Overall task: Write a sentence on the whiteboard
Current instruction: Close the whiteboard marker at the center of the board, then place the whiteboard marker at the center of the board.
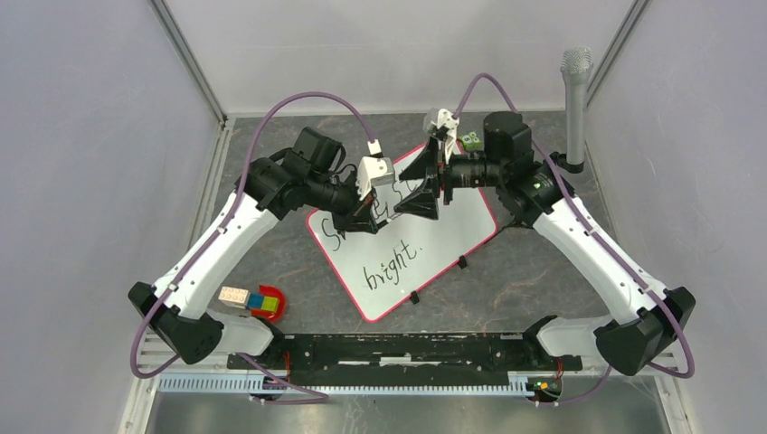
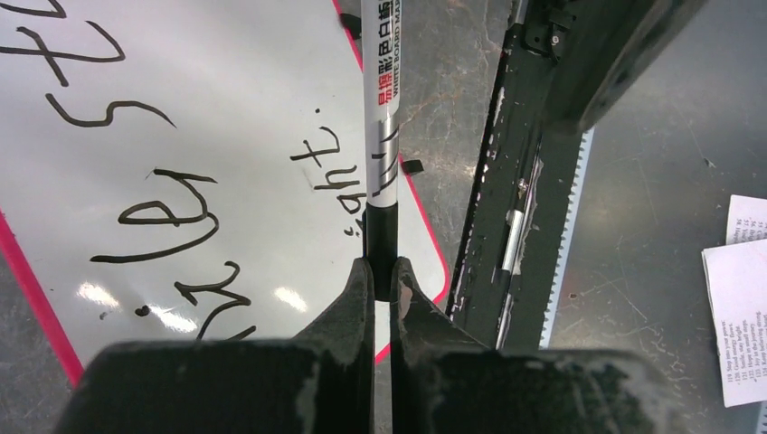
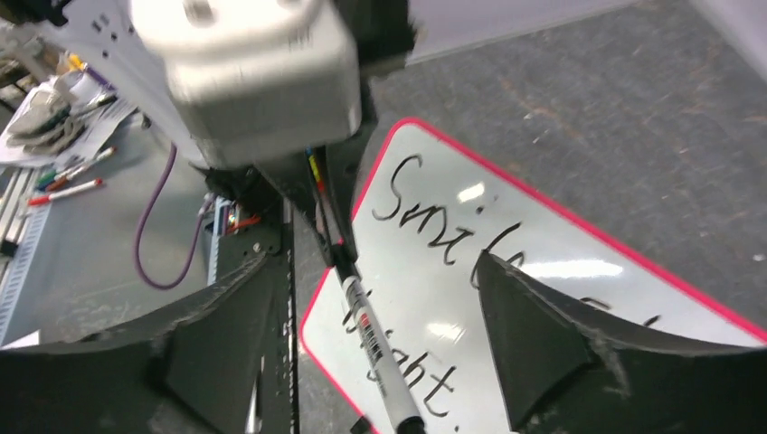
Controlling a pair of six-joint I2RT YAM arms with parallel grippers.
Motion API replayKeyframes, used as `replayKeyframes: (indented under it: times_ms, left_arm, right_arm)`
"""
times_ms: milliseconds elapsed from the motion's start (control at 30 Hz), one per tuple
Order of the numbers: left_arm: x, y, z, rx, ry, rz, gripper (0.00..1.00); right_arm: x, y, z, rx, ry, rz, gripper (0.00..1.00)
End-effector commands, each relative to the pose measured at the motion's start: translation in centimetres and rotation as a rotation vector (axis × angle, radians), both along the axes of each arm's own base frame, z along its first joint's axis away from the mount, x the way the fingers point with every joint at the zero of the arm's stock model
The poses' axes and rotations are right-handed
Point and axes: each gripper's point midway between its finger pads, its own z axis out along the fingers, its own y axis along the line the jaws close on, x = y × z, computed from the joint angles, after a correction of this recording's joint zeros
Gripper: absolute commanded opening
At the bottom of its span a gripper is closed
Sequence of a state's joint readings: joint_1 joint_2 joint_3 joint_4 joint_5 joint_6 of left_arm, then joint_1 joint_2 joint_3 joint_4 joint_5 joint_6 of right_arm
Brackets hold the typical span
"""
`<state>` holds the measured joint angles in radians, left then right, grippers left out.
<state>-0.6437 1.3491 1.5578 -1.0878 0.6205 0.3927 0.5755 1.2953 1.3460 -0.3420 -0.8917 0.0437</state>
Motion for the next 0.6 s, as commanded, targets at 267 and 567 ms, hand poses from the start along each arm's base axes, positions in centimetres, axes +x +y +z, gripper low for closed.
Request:
replayKeyframes:
  times_ms: [267, 567]
  left_arm:
    - [5.6, 4.3, 3.8, -0.201, 0.002, 0.194, 0.02]
    - [15.4, 19.1, 2.5, -0.174, 0.014, 0.697, 0.02]
  right_arm:
    - [2.4, -2.2, 7.5, 0.07, -0.222, -0.11, 0.98]
    - [0.7, -3.0, 3.5, 0.012, -0.186, -0.071, 0.98]
